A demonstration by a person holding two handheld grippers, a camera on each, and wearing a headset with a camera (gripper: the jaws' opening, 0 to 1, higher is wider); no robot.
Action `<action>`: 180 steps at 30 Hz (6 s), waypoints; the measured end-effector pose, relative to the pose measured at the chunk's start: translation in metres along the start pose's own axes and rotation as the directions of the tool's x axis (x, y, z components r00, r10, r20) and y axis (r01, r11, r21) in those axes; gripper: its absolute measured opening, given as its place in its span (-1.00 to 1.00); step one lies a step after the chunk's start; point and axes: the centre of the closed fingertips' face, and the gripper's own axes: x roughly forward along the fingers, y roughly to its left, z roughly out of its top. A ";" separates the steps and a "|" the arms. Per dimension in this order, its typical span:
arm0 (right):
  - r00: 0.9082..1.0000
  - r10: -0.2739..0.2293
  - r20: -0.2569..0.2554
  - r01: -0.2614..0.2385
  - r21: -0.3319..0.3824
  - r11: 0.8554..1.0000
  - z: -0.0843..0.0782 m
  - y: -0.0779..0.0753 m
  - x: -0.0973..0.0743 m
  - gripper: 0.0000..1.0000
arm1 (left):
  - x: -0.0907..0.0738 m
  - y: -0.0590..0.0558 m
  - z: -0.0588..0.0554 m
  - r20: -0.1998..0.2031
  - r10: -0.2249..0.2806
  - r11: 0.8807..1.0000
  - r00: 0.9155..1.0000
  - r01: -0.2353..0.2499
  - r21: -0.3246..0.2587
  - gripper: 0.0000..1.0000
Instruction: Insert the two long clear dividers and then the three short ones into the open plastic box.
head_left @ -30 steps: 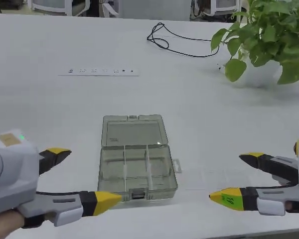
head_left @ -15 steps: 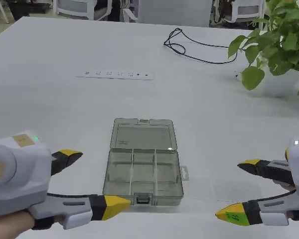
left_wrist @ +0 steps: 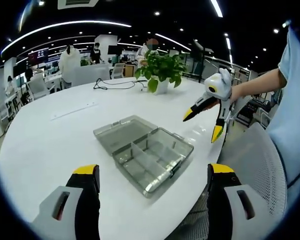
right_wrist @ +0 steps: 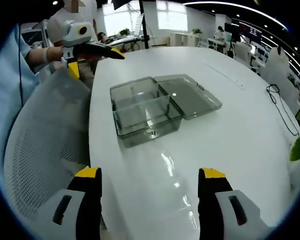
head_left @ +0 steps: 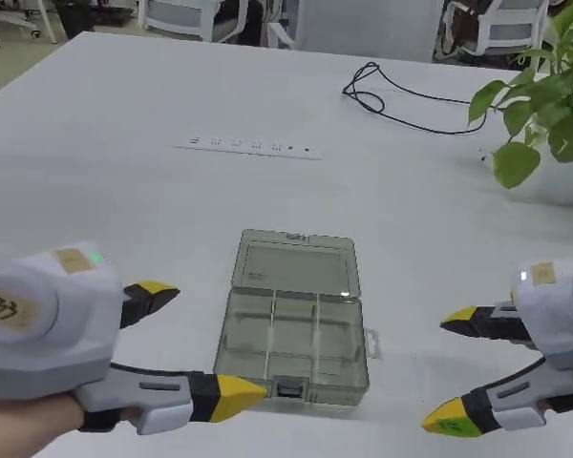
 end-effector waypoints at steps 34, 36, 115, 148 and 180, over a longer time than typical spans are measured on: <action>0.951 0.052 -0.304 -0.143 -0.286 0.948 -0.018 -0.014 0.043 -0.22 | 0.004 -0.001 -0.003 0.023 0.014 0.999 1.000 -0.014 -0.035 0.78; 0.949 0.051 -0.310 -0.149 -0.302 0.942 -0.019 -0.009 0.044 -0.24 | 0.005 -0.002 -0.003 0.025 0.013 0.999 1.000 -0.013 -0.038 0.78; 0.981 -0.163 0.104 0.192 -0.627 0.755 0.119 0.031 -0.020 -0.34 | 0.076 -0.065 0.060 0.162 -0.221 0.883 0.962 0.268 -0.386 -0.58; 0.975 -0.175 0.137 0.218 -0.737 0.640 0.129 0.047 -0.022 -0.21 | 0.070 -0.077 0.053 0.191 -0.259 0.819 0.947 0.319 -0.476 -1.00; 0.974 0.212 0.082 -0.164 -0.388 0.907 0.141 0.071 -0.042 -0.47 | 0.045 -0.100 0.030 0.038 -0.434 0.899 0.900 0.430 0.082 -1.00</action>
